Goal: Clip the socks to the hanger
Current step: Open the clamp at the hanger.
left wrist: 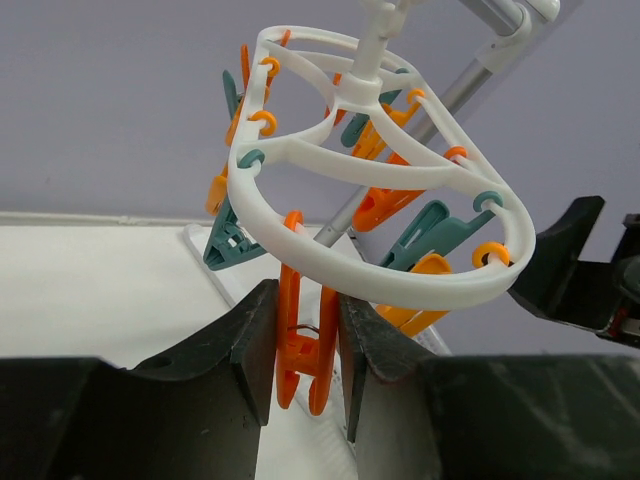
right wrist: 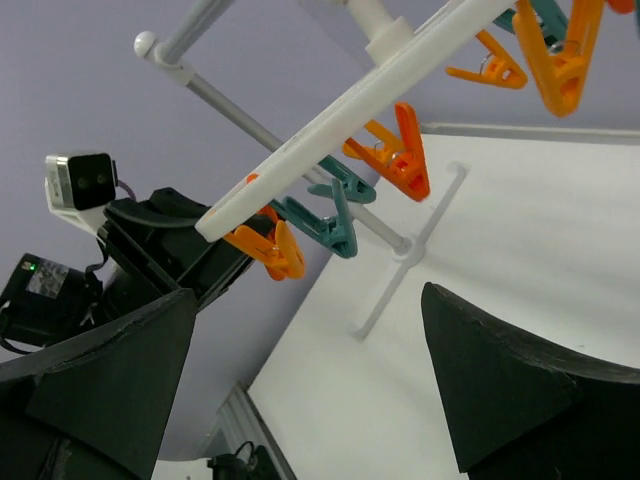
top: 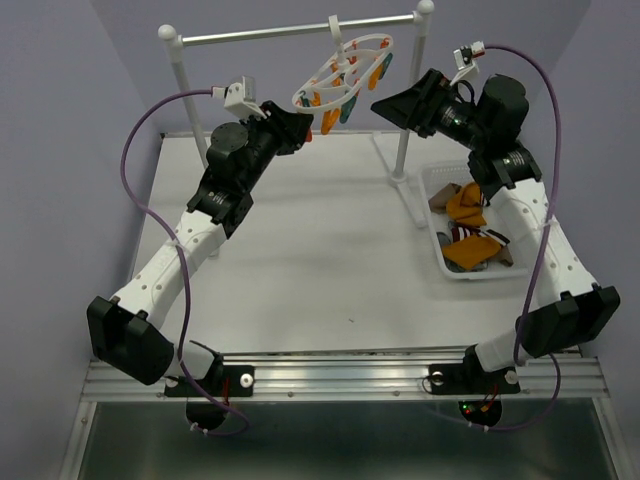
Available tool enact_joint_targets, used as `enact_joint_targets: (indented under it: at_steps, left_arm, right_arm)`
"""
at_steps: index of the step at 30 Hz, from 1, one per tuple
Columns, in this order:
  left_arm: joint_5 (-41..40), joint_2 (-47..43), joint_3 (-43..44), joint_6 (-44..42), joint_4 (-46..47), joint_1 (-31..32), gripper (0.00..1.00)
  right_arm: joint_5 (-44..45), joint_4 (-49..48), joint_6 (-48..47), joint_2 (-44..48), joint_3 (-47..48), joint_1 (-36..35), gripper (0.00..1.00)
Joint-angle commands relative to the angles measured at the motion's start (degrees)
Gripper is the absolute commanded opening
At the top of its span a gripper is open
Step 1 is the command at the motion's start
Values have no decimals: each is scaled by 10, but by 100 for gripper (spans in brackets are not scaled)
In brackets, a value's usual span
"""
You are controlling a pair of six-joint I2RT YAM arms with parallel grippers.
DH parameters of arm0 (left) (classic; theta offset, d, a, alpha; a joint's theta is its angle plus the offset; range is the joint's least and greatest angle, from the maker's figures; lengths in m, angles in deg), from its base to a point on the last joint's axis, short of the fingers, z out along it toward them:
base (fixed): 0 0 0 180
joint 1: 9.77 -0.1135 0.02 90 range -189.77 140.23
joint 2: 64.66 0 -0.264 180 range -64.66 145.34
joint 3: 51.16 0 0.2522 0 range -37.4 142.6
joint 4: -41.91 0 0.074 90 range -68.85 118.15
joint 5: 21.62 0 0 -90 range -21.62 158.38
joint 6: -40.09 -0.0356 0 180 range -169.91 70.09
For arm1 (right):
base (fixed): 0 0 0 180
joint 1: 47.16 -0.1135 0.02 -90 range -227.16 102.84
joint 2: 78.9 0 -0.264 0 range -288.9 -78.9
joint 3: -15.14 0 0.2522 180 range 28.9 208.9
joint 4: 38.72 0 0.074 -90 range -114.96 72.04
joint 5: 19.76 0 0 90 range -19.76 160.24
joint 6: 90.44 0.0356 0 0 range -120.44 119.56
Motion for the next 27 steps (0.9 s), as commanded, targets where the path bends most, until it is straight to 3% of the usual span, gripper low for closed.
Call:
enact_joint_targets:
  at_steps: [1,6,9,14,20,27]
  left_arm:
    - [-18,-18,25,7,-10,-3,0]
    - [-21,-25,19,2,-11,-3,0]
    - [-19,-27,20,1,-12,-4,0]
    - [-25,-29,21,-5,-15,-4,0]
    - [-25,-26,23,-2,-16,-4,0]
    - [-25,-24,29,-4,-17,-4,0]
  right_arm:
    - [79,85,-141,60,-21,-3,100]
    - [215,202,-217,114,-49,-3,100]
    - [360,249,-225,135,-78,2,100]
    - [500,293,-241,128,-107,43,98]
    - [536,314,-296,66,-129,103,99]
    - [534,298,-237,-54,-129,188,100]
